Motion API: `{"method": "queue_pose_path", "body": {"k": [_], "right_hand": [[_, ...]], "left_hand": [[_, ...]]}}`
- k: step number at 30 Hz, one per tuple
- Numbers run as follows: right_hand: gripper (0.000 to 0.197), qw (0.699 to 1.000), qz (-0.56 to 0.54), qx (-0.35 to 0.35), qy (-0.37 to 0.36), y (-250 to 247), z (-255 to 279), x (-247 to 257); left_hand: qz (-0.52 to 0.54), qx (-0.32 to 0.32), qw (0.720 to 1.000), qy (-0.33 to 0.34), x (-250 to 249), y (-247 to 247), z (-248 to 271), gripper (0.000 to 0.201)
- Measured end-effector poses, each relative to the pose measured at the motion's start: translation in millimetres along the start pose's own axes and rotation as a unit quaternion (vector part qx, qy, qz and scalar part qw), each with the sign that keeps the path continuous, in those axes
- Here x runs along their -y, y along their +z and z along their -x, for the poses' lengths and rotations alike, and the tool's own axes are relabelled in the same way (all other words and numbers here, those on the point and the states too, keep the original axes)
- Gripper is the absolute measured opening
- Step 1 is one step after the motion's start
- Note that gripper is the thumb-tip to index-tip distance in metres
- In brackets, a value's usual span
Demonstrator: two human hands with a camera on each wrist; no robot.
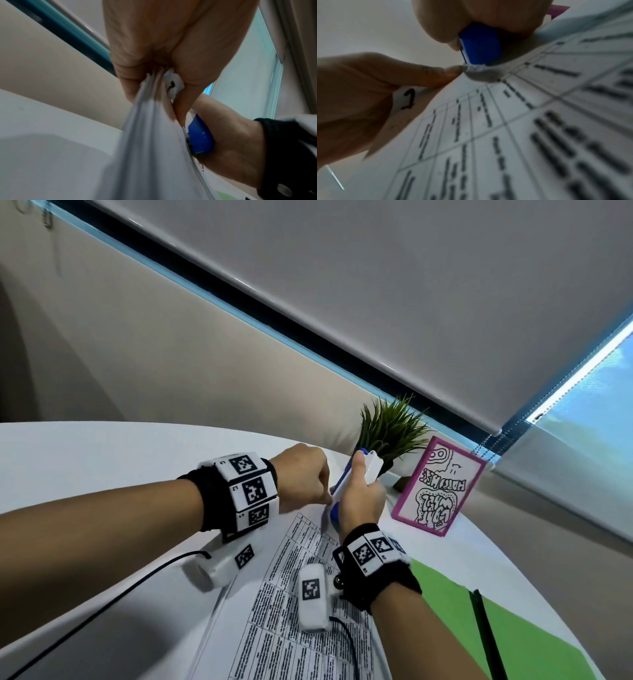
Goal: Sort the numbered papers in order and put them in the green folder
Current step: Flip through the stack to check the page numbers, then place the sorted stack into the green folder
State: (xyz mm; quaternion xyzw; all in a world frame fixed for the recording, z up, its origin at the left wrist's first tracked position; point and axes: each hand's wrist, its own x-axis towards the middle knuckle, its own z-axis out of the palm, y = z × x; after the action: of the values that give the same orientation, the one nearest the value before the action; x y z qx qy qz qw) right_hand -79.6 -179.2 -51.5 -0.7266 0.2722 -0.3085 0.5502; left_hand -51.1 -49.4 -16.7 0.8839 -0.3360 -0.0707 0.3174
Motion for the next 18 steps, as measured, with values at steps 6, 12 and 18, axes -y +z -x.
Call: {"method": "queue_pose_path", "body": {"k": [6,12,18], "right_hand": [[0.077,0.988,0.060,0.091,0.108,3.1,-9.0,-15.0],[0.058,0.864,0.438,0.188,-0.161,-8.3,-29.8,-0.2],[0.053,0.710,0.584,0.326,-0.223,1.5,-37.4,-1.3]], "left_hand": [[-0.030,0.070,0.997,0.010,5.6,-4.2,3.1,0.012],[-0.005,0.082,0.996,-0.028,20.8,-0.1,5.8,0.008],[0.062,0.153,0.985,-0.043,34.5,3.0,13.9,0.035]]}}
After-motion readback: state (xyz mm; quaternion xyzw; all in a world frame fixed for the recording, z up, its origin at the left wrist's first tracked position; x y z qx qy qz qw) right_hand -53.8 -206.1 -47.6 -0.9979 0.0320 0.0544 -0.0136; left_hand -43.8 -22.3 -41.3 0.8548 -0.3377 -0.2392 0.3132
